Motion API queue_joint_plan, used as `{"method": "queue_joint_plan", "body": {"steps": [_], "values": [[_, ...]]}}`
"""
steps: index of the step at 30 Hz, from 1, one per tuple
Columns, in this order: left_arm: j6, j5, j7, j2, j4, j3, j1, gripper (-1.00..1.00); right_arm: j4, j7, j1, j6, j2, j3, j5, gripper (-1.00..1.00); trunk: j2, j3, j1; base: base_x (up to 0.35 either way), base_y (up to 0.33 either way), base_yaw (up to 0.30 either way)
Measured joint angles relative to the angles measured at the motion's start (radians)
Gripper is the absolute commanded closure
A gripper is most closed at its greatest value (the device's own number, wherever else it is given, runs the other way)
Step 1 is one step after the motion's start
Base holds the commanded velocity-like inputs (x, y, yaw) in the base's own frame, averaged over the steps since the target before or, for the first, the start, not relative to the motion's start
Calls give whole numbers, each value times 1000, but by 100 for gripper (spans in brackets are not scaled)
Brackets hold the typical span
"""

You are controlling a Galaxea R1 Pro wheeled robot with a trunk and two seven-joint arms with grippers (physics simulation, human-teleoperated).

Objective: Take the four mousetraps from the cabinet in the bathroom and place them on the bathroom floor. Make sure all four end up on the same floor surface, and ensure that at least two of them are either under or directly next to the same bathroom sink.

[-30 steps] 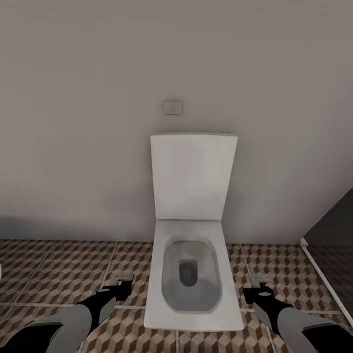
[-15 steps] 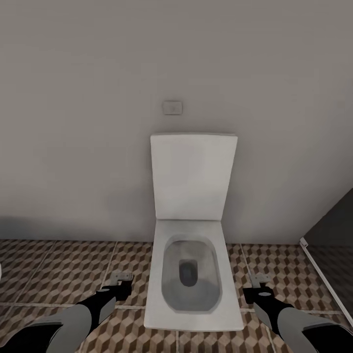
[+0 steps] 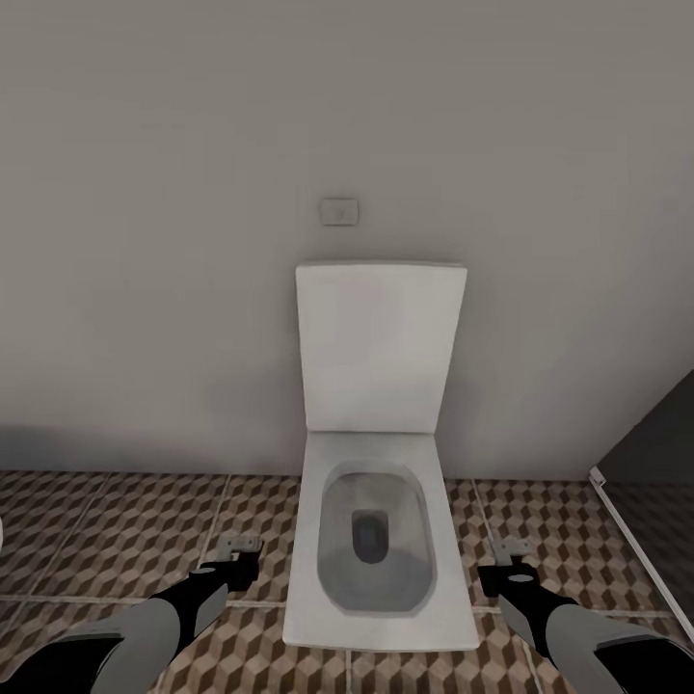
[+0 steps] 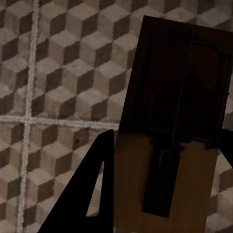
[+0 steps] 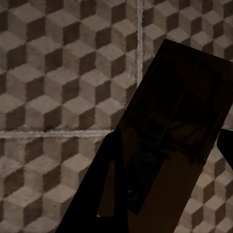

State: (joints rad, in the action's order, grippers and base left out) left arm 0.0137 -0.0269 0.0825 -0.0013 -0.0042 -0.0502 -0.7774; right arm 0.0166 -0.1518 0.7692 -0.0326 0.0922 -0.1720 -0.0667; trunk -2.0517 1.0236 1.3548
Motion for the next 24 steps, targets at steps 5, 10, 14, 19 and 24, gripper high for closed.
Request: {"method": "queue_joint_plan", "body": {"steps": [5,10,14,19,24], "values": [[0,0,0,0,0,0,0,100,0,0,0,-1,0,0,0,100,0,0,0,0,0,0],[0,0,0,0,0,0,0,100,0,2,0,1,3,0,-1,100,0,0,0,0,0,0],[0,0,0,0,0,0,0,100,0,-1,0,0,2,0,-1,100,0,0,0,0,0,0],[0,-1,0,0,0,0,0,100,0,-1,0,-1,2,0,-1,100,0,0,0,0,0,0],[1,-1,0,0,0,0,0,100,0,-1,0,-1,2,0,-1,100,0,0,0,0,0,0]]}}
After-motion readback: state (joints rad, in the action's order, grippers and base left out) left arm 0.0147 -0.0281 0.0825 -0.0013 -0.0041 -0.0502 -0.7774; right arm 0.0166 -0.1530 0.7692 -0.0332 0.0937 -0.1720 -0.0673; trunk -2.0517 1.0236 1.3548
